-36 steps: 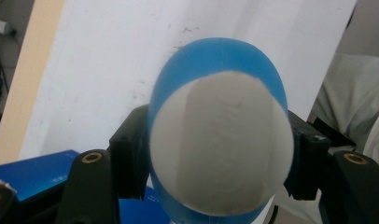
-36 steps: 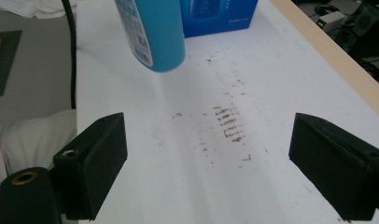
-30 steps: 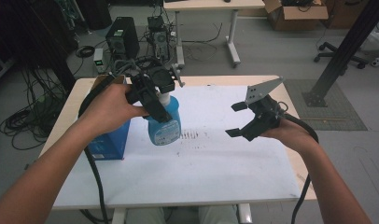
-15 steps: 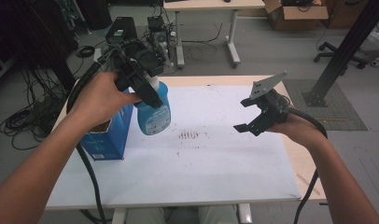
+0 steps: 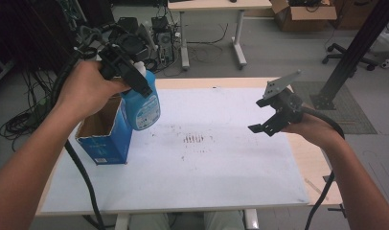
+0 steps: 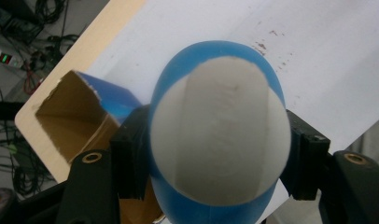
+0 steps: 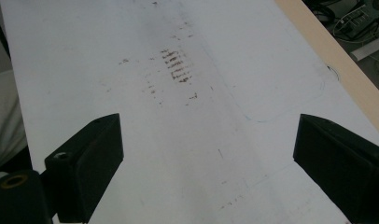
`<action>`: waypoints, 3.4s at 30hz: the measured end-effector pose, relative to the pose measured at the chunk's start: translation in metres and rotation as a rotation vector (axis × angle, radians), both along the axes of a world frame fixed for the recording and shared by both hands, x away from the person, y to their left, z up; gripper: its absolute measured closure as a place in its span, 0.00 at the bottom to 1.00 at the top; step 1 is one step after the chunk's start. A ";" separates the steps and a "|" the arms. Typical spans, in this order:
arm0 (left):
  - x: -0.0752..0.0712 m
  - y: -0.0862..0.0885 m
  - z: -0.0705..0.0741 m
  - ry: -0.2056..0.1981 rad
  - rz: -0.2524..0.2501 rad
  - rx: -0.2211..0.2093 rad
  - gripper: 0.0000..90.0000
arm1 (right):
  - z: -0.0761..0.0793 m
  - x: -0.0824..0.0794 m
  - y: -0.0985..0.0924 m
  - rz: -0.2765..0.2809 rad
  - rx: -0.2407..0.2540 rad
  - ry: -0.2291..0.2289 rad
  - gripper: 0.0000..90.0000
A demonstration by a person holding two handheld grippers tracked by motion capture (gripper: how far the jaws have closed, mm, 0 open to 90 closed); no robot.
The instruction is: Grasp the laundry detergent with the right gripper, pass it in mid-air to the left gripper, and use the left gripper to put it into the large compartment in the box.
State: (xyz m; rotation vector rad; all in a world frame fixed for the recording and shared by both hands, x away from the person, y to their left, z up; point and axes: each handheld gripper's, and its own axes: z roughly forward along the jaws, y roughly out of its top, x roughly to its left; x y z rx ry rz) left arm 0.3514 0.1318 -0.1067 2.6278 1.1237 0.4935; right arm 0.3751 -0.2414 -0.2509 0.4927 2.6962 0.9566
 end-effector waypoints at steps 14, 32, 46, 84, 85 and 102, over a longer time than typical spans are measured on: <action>0.013 0.026 0.022 -0.007 0.202 -0.015 0.42 | 0.000 -0.001 -0.013 -0.016 -0.011 0.002 0.09; 0.022 0.067 0.035 -0.008 0.440 -0.034 0.42 | -0.002 0.005 -0.020 -0.022 -0.027 0.008 0.09; 0.029 0.094 0.032 -0.019 0.584 -0.058 0.42 | -0.006 0.008 -0.018 -0.014 -0.017 0.010 0.09; 0.050 0.122 -0.072 -0.002 0.649 -0.084 0.42 | -0.015 0.010 -0.019 -0.027 -0.024 0.032 0.10; 0.050 0.122 -0.075 0.001 0.647 -0.083 0.42 | -0.015 0.011 -0.019 -0.027 -0.022 0.032 0.10; 0.053 0.124 -0.120 0.007 0.640 -0.080 0.42 | -0.022 0.012 -0.017 -0.035 -0.029 0.049 0.10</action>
